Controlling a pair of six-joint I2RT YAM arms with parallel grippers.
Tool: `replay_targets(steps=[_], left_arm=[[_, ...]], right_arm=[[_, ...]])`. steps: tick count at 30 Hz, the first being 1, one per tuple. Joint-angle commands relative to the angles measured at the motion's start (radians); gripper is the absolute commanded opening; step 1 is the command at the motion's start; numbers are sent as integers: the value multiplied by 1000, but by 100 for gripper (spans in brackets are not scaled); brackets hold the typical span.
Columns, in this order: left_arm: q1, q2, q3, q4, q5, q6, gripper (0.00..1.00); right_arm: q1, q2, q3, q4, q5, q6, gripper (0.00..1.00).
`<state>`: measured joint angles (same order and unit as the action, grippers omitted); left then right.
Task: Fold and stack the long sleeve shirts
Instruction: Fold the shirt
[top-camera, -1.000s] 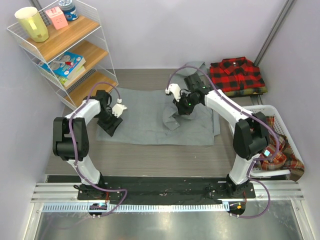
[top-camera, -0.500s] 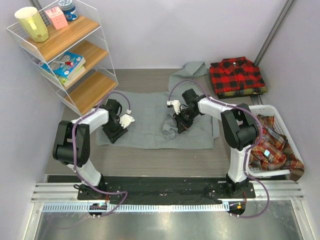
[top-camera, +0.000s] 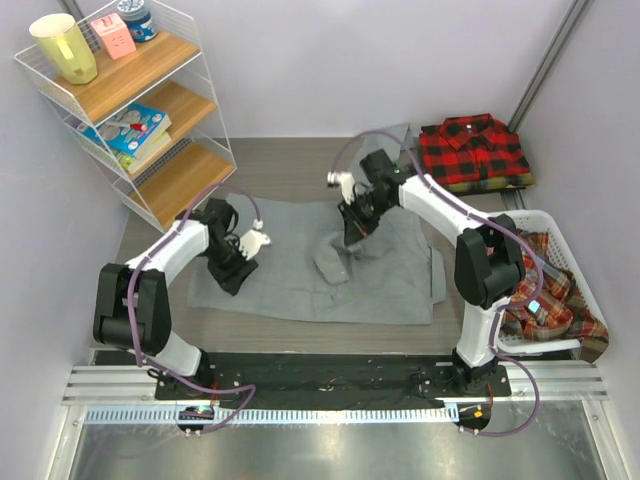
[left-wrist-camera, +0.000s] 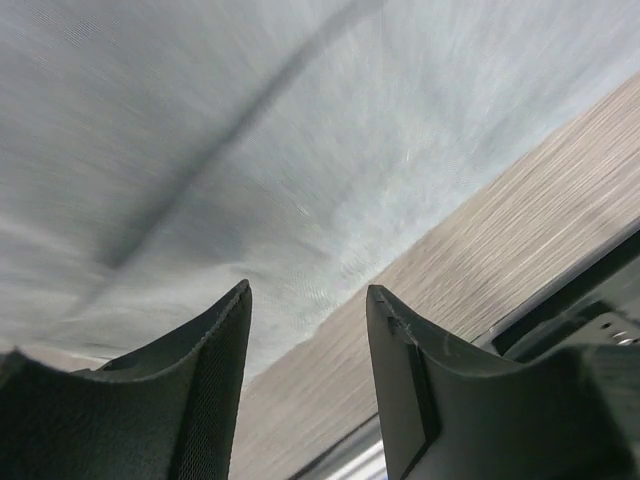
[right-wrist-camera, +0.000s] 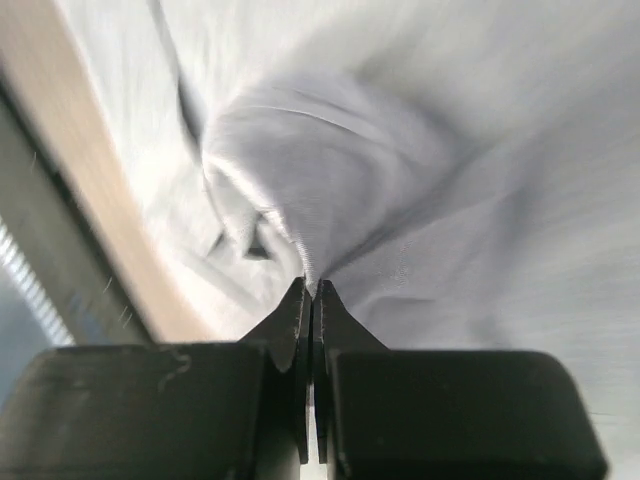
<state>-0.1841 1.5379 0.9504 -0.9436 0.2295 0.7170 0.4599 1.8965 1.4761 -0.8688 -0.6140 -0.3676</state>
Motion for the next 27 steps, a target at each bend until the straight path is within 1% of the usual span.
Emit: replay_targets(steps=[1, 2, 3, 5, 6, 8, 9, 10, 11, 13, 14, 15, 18, 21, 24, 27], left_arm=[[-2, -18, 131, -40, 116, -71, 51], [-2, -13, 151, -28, 116, -82, 51], [-2, -12, 159, -17, 116, -109, 51], [-2, -9, 172, 2, 119, -140, 52], [0, -12, 172, 26, 119, -157, 52], [0, -16, 175, 46, 132, -204, 54], [0, -16, 180, 58, 140, -217, 54], [0, -19, 180, 69, 145, -252, 55], [-2, -24, 180, 80, 149, -266, 55], [-2, -30, 188, 126, 166, -306, 56], [-2, -35, 194, 144, 175, -350, 56], [0, -33, 200, 161, 198, -369, 57], [-2, -6, 254, 192, 258, -441, 57], [0, 31, 310, 206, 275, -516, 57], [2, 42, 335, 213, 274, -557, 57], [3, 30, 327, 233, 271, -582, 57]], right_arm=[[-3, 42, 220, -1, 124, -7, 3], [-7, 79, 240, 14, 155, -1, 3], [-12, 99, 257, 49, 205, 18, 6], [-13, 142, 302, 76, 259, 35, 10], [-18, 148, 311, 108, 319, 54, 18], [-24, 164, 329, 126, 365, 65, 34], [-29, 165, 332, 135, 410, 67, 46], [-38, 162, 329, 142, 425, 64, 51], [-44, 159, 326, 146, 440, 59, 54], [-53, 144, 319, 154, 480, 47, 57], [-61, 136, 316, 154, 477, 45, 61], [-66, 113, 311, 163, 473, 44, 69], [-66, 78, 300, 186, 473, 29, 72], [-66, 65, 314, 215, 505, 21, 73], [-66, 75, 368, 214, 548, 22, 72], [-50, 73, 414, 195, 516, 36, 69]])
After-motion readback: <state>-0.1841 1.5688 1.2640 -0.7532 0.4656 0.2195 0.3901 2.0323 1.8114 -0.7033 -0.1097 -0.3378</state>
